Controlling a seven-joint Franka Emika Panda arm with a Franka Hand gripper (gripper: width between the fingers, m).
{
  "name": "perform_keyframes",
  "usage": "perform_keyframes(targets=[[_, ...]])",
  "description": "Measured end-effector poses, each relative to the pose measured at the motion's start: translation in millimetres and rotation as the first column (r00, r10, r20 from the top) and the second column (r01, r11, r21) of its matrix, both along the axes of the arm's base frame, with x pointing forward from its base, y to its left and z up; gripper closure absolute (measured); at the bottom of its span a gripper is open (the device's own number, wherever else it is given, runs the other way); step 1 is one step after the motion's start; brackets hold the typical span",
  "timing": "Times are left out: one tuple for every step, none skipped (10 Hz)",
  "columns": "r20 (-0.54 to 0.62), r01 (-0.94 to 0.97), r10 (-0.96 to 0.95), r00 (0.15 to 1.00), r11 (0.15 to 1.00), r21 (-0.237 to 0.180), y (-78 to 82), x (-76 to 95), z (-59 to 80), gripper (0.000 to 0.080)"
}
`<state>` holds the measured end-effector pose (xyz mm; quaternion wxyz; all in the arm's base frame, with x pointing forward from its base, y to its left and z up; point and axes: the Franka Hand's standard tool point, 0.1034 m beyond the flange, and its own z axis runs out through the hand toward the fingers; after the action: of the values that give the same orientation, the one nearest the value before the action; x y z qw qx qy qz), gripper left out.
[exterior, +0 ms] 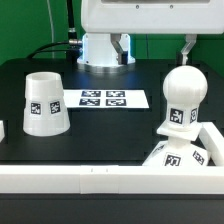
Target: Assemble lamp
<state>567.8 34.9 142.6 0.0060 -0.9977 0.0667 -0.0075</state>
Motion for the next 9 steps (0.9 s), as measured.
perform_keyframes(targets=[[0.0,-0.07,0.07,0.998,0.998,0.002,-16.0,-13.6,-3.5,0.01],[-0.011,-0.118,0.118,0.993,0.993,0.0,-35.3,-28.8,-4.4,0.01],[-0.02,-0.151,0.151,0.988,0.989,-0.001,-56.1,-40.8,-4.0,0.01],[-0.024,-0.173,0.173,0.985,0.985,0.002,-77.1,-48.6,-4.4,0.01],[-0.026,-0.167,0.167,0.986,0.986,0.001,-93.0,-51.4,-4.5,0.01],[-0.027,-0.162,0.162,0.986,0.987,0.001,-92.0,-51.3,-5.0,0.01],[-0.027,-0.169,0.169,0.985,0.986,0.001,-89.7,-51.2,-5.4,0.01],[-0.028,-0.169,0.169,0.985,0.986,0.002,-89.9,-51.3,-5.6,0.01],[-0.027,-0.183,0.183,0.983,0.983,0.006,-92.6,-52.8,-6.8,0.01]])
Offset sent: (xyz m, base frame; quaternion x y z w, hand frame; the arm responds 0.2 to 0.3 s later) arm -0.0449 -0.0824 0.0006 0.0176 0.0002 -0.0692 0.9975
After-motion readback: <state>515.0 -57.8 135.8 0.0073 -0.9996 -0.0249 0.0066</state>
